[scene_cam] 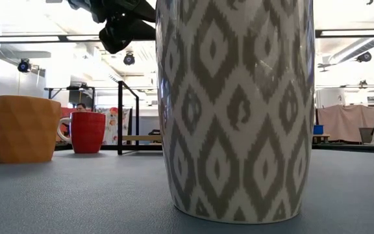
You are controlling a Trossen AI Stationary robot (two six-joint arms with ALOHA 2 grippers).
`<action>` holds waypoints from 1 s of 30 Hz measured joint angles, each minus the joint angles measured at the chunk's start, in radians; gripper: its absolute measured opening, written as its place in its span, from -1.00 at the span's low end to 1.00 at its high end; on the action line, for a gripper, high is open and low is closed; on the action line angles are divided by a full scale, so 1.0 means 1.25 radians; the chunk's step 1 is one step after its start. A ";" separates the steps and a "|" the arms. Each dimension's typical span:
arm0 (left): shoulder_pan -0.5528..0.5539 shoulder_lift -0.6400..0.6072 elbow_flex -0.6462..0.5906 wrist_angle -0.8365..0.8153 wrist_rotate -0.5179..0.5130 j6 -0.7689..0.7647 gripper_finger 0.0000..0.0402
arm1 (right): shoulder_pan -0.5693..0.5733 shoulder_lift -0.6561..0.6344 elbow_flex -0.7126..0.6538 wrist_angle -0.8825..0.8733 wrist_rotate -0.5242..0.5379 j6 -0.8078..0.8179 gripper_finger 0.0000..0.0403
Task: Place coffee mugs
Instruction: Put the green cup on the shelf aligned with the other yellow cup
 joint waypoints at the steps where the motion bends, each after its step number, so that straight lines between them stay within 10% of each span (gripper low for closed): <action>1: 0.000 0.000 0.000 0.000 0.000 0.000 -0.30 | -0.001 0.000 0.000 0.000 0.005 0.000 -0.93; 30: 0.000 0.000 0.000 -0.002 0.000 0.000 -0.30 | -0.002 -0.017 0.038 0.011 0.014 -0.037 -0.62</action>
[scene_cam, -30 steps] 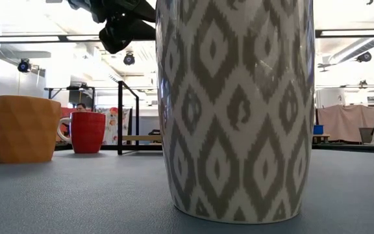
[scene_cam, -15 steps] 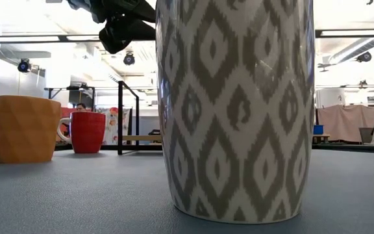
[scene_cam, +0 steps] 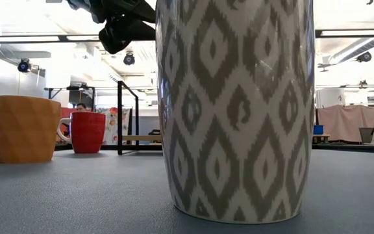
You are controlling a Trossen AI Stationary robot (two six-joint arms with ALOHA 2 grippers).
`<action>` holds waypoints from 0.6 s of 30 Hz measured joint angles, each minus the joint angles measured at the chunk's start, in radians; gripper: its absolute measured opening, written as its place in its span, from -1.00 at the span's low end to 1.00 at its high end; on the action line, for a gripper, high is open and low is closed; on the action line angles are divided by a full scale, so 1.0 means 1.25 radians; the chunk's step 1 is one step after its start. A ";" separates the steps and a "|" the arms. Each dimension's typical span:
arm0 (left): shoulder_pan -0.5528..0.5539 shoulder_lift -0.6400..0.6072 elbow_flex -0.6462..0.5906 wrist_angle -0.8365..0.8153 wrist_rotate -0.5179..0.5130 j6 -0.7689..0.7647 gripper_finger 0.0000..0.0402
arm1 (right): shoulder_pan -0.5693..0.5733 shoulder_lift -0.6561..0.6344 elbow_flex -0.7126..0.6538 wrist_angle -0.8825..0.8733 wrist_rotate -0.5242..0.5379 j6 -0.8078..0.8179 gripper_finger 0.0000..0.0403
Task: Place coffee mugs
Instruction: Put the green cup on the shelf aligned with the other yellow cup, then put the red cup on the shelf
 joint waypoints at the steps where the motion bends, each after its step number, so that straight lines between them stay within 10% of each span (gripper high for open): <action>1: 0.000 0.000 0.000 0.000 0.000 0.000 -0.30 | 0.000 0.000 0.010 -0.001 -0.001 0.000 -0.62; 18: 0.025 -0.006 0.016 -0.097 -0.009 -0.004 -0.30 | 0.047 -0.001 0.112 -0.036 -0.165 -0.005 -0.66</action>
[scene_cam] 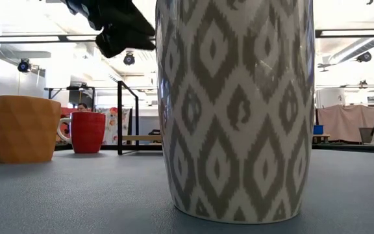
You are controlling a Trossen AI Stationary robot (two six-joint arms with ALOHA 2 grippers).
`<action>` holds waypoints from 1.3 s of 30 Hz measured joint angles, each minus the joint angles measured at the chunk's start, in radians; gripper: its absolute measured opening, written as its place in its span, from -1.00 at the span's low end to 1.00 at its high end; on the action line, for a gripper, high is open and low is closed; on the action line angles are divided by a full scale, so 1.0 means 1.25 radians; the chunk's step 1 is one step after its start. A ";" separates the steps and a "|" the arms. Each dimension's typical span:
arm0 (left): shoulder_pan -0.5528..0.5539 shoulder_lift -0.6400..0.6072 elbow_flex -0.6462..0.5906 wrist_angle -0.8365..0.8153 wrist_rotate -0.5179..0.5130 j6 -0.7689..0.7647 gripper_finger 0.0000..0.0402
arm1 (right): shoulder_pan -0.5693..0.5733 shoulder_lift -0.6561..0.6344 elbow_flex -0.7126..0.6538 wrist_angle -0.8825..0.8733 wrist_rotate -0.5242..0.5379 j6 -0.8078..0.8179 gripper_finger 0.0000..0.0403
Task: Place coffee mugs
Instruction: Put the red cup on the shelf
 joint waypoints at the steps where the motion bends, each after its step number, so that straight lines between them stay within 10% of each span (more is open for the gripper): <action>1: 0.006 0.000 0.009 -0.024 -0.012 -0.001 -0.30 | 0.006 0.000 -0.002 -0.003 -0.001 -0.005 -0.66; 12: 0.126 0.019 0.093 -0.276 -0.011 -0.007 -0.30 | 0.024 0.000 -0.004 -0.045 -0.001 -0.016 -0.62; 28: 0.195 0.033 0.094 -0.318 -0.035 -0.025 -0.30 | 0.074 -0.001 -0.034 -0.088 -0.006 -0.022 -0.65; 39: 0.242 -0.057 0.094 -0.668 -0.136 -0.138 -0.30 | 0.085 -0.002 -0.044 -0.088 -0.006 -0.030 -0.65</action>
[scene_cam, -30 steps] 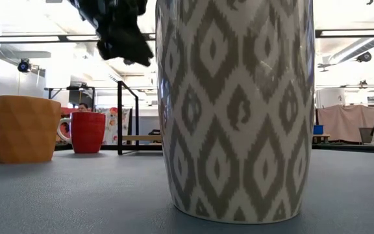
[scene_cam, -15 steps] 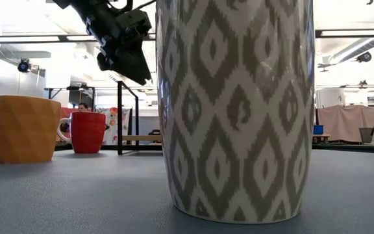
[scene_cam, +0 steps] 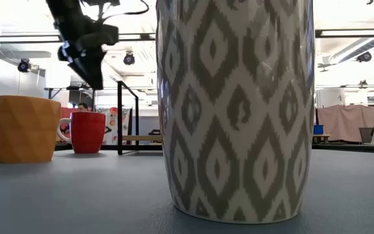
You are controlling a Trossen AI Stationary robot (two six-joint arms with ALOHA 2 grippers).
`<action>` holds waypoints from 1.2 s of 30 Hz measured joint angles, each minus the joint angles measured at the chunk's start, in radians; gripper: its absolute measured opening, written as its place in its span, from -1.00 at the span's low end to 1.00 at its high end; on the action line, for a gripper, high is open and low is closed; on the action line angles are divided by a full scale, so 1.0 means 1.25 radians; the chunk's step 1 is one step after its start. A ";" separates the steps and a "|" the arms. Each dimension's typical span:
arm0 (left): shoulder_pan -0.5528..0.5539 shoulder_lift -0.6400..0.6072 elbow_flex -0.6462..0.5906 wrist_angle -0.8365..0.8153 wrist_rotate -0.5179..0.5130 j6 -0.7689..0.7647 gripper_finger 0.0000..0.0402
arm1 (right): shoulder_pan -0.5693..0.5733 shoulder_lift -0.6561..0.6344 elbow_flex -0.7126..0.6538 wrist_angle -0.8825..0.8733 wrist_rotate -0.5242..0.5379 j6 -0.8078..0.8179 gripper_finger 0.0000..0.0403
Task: Place coffee mugs
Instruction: Put the red cup on the shelf
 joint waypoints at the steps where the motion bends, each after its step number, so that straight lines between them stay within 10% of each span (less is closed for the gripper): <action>1: 0.008 -0.003 0.000 -0.022 -0.012 -0.003 -0.30 | 0.000 0.000 0.000 0.000 0.000 -0.001 -0.65; 18: 0.286 0.061 0.000 -0.061 -0.044 0.136 -0.30 | 0.000 0.000 0.000 0.003 0.000 0.004 -0.66; 36: 0.333 0.208 0.000 0.004 -0.007 0.208 -0.33 | 0.000 0.000 0.000 0.002 0.000 0.008 -0.66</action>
